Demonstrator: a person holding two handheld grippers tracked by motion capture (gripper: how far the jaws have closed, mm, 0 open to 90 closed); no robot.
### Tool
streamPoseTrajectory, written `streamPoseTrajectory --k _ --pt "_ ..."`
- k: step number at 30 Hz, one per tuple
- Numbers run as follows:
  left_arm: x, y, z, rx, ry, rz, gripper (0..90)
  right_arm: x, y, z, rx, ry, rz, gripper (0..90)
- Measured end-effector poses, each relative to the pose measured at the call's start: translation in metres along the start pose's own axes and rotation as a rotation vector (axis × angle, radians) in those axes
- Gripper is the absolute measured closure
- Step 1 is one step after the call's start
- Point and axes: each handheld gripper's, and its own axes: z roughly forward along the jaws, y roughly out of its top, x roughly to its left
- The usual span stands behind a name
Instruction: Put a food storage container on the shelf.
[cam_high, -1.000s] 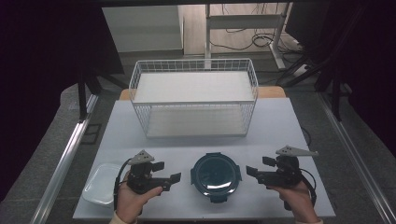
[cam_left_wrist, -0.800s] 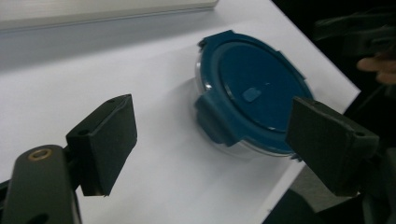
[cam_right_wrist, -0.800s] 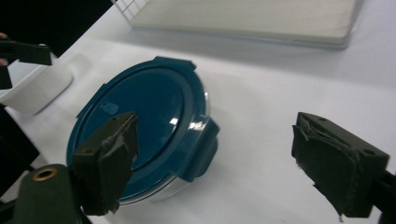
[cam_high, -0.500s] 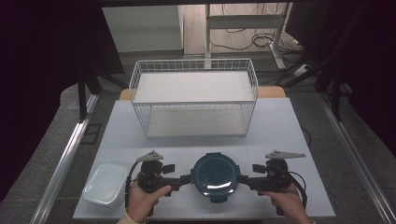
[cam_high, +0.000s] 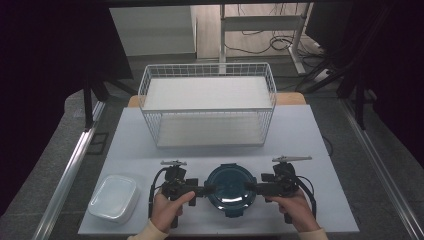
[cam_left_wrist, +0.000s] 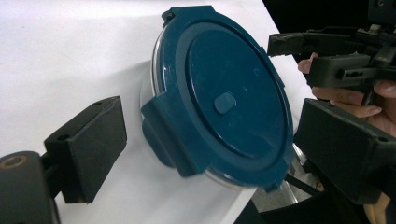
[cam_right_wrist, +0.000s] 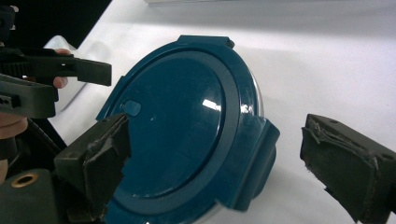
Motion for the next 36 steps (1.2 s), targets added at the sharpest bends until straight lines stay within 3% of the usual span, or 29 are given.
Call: streamPoseTrajectory --k 10,16,23,26,30,36 --pt "0.010 -0.004 0.015 0.017 -0.069 -0.059 10.9 -0.007 -0.007 0.012 0.038 0.042 0.062 8.7" --pt "0.017 -0.006 0.020 0.027 -0.081 -0.083 12.1 -0.010 -0.009 0.018 0.058 0.047 0.095 9.0" --pt "0.025 -0.012 0.030 0.053 -0.123 -0.143 15.0 -0.014 -0.012 0.024 0.070 0.080 0.141 11.4" --pt "0.024 -0.013 0.032 0.055 -0.130 -0.145 18.9 -0.015 -0.014 0.025 0.081 0.096 0.159 14.0" --pt "0.024 -0.014 0.030 0.049 -0.106 -0.159 26.2 -0.015 -0.015 0.026 0.089 0.102 0.181 21.2" --pt "0.022 -0.013 0.028 0.029 -0.082 -0.184 33.3 -0.019 -0.015 0.025 0.095 0.120 0.257 26.5"
